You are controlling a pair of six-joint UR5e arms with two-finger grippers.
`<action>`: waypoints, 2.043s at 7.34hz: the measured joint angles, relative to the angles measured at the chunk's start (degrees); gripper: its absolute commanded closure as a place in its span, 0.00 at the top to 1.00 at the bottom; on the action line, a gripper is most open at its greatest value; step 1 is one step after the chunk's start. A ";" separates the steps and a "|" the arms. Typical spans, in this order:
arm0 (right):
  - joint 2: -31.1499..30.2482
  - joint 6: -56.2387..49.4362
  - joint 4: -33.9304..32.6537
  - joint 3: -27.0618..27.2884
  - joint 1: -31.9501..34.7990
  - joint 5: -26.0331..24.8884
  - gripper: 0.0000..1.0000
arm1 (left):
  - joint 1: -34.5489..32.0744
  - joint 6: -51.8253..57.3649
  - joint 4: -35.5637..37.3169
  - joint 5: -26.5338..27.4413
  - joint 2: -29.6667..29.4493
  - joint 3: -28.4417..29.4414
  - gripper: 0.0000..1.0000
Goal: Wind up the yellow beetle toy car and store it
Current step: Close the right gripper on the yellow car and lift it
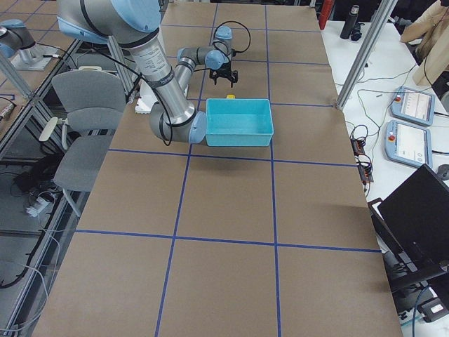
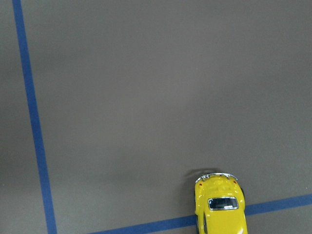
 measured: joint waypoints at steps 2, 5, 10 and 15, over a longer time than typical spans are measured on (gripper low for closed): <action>0.10 -1.37 1.05 -2.19 -0.02 -1.88 0.99 | 0.05 0.01 0.05 0.16 -0.01 0.05 1.00; -0.34 -1.92 2.51 -4.02 0.00 -2.18 0.99 | 0.07 0.01 0.10 -0.03 0.19 0.11 1.00; -0.63 -2.20 6.54 -8.18 0.85 -2.50 0.75 | 0.07 0.01 0.11 -0.09 0.18 -0.03 1.00; -1.64 -3.80 6.35 -7.49 0.87 -2.41 0.00 | -0.01 0.01 0.14 0.32 0.44 0.18 1.00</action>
